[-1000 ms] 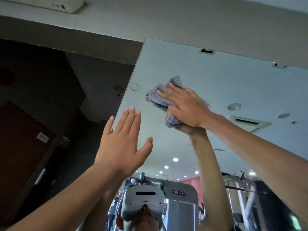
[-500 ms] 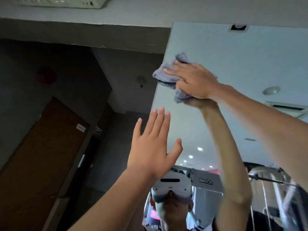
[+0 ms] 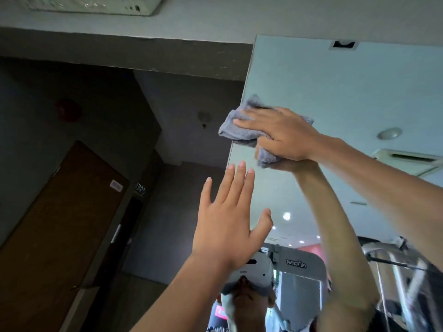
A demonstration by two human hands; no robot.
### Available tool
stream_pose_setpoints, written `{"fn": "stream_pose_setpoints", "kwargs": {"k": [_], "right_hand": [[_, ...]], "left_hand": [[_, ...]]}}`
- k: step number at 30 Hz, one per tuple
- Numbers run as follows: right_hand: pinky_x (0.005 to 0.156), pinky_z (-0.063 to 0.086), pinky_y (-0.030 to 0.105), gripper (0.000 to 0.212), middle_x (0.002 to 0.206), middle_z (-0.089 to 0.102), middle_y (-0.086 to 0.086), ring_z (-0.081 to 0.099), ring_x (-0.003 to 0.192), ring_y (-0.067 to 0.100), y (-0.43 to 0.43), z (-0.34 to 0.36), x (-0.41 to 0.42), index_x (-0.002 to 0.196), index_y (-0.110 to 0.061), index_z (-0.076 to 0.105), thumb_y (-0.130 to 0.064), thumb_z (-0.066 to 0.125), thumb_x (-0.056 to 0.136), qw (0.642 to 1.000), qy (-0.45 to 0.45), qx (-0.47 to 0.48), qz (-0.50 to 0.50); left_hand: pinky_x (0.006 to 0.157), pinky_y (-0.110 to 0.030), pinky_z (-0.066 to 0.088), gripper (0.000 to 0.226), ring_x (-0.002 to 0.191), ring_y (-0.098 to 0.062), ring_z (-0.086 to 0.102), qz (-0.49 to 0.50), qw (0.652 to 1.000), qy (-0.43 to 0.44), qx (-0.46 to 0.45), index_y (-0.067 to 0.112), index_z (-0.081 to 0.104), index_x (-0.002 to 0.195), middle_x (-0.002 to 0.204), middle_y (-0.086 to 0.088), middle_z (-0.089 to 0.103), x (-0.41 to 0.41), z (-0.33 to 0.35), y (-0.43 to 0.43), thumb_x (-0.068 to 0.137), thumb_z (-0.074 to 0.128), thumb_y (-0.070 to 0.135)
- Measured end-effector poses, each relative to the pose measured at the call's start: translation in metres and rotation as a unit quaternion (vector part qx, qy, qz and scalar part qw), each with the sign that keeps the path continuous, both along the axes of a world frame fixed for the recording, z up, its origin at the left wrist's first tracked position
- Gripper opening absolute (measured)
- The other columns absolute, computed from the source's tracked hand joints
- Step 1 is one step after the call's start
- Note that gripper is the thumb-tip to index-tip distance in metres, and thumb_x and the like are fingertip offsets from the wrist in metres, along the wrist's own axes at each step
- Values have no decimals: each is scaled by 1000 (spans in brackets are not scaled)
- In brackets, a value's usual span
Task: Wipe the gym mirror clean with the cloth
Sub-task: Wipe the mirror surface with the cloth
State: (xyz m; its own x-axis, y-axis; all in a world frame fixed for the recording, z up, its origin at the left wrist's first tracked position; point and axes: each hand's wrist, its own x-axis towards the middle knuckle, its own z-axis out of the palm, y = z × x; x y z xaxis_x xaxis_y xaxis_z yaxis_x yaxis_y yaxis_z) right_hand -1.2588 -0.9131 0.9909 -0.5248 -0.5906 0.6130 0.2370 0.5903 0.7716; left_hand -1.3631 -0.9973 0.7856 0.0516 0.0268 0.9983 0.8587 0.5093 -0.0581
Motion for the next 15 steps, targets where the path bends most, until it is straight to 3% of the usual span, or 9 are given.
{"fn": "stream_pose_setpoints", "kwargs": {"k": [3, 6, 8, 12, 15], "right_hand": [[116, 25, 48, 65, 162, 29, -6, 23, 149, 14, 14, 40, 2, 153, -30, 35, -39, 22, 90, 980, 159, -115, 25], [114, 21, 47, 63, 163, 25, -1, 20, 149, 20, -13, 37, -28, 154, -26, 31, -41, 18, 94, 944, 261, -203, -5], [113, 22, 45, 65, 164, 23, -1, 18, 150, 20, -32, 10, -40, 155, -27, 28, -41, 17, 92, 960, 223, -170, -9], [119, 12, 39, 64, 165, 15, -9, 12, 152, 11, -7, -52, -11, 156, -37, 23, -45, 15, 93, 999, 34, -29, -17], [116, 21, 41, 69, 161, 25, -9, 21, 150, 10, 29, -34, 25, 153, -35, 31, -45, 20, 86, 999, 40, -22, -10]], "left_hand": [[121, -45, -3, 74, 154, -11, -5, -6, 1000, 5, 3, 19, 18, 161, 167, 5, 3, -3, 0, 2, 98, 21, 56], [120, -46, 2, 73, 155, -14, 5, 1, 1000, 8, 6, 16, 26, 159, 167, 2, 12, -3, 3, 1, 98, 24, 55], [120, -46, 2, 73, 155, -14, 3, 7, 1000, 5, 5, 16, 24, 159, 167, 1, 10, -2, 0, 2, 98, 23, 55], [122, -46, -1, 72, 154, -10, -10, 15, 1000, 2, -1, 21, 11, 161, 167, 6, -2, -6, -18, -2, 100, 15, 59], [122, -46, 0, 72, 154, -10, -8, 11, 1000, -1, -9, 21, 13, 161, 167, 5, 0, -7, -27, -5, 100, 17, 59]]}}
